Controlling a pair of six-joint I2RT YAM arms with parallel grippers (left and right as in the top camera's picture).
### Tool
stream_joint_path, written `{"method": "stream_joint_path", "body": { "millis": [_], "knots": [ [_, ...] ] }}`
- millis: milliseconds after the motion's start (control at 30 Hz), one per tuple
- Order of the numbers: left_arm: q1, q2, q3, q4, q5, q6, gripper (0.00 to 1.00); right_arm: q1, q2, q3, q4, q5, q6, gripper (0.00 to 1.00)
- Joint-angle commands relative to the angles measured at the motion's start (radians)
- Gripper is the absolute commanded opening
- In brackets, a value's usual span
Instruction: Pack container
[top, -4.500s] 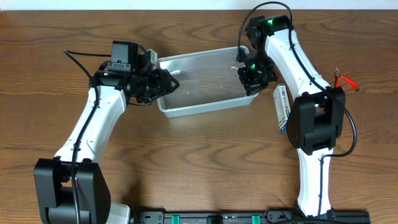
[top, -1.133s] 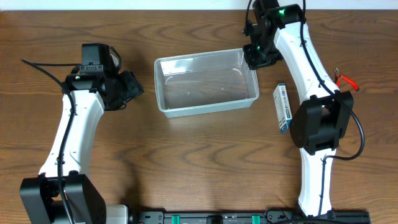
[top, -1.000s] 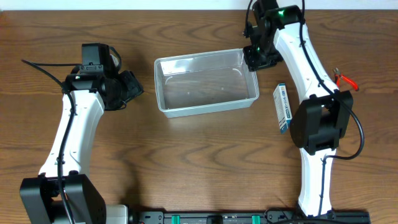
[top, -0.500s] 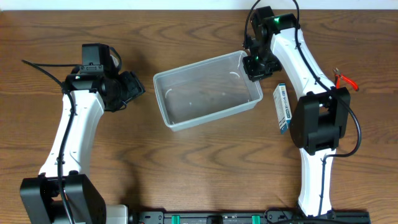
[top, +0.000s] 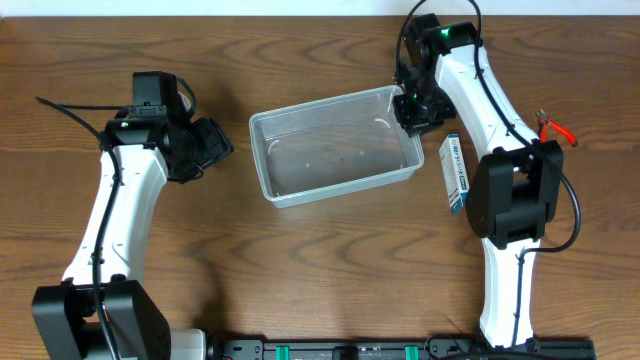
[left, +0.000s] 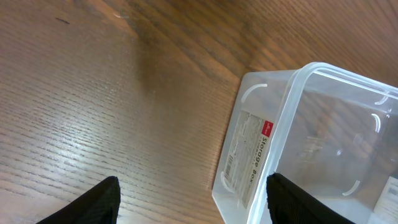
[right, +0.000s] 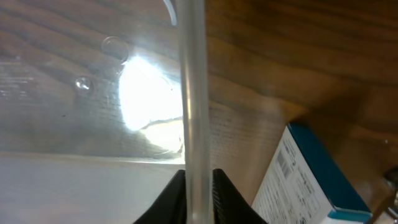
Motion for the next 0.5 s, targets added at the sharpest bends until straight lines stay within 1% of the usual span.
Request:
{"method": "stream_joint_path", "body": {
  "millis": [0,133,167,267,400,433,467],
  "knots": [
    [-0.001,-0.002,0.019,-0.010,-0.013,-0.001,0.68,0.006,-0.020,0.000,-0.006,0.026,0.015,0.24],
    [-0.002,-0.002,0.019,-0.030,-0.012,-0.001,0.68,0.006,-0.020,0.000,-0.006,0.026,0.015,0.50],
    [-0.002,-0.002,0.019,-0.031,-0.008,-0.001,0.68,0.006,-0.020,0.000,-0.002,0.026,0.014,0.52],
    [-0.002,-0.002,0.019,-0.033,0.029,-0.001,0.67,0.006,-0.020,0.000,0.021,0.025,0.006,0.64],
    [-0.005,-0.002,0.019,-0.058,0.086,-0.001,0.65,0.006,-0.020,0.000,0.071,0.017,-0.034,0.71],
    [-0.008,-0.002,0.019,-0.075,0.085,0.000,0.62,0.006,-0.021,0.000,0.080,0.017,-0.040,0.72],
    [-0.007,-0.002,0.019,-0.105,0.085,0.004,0.54,0.006,-0.021,0.002,0.092,0.017,-0.046,0.72]
  ]
}}
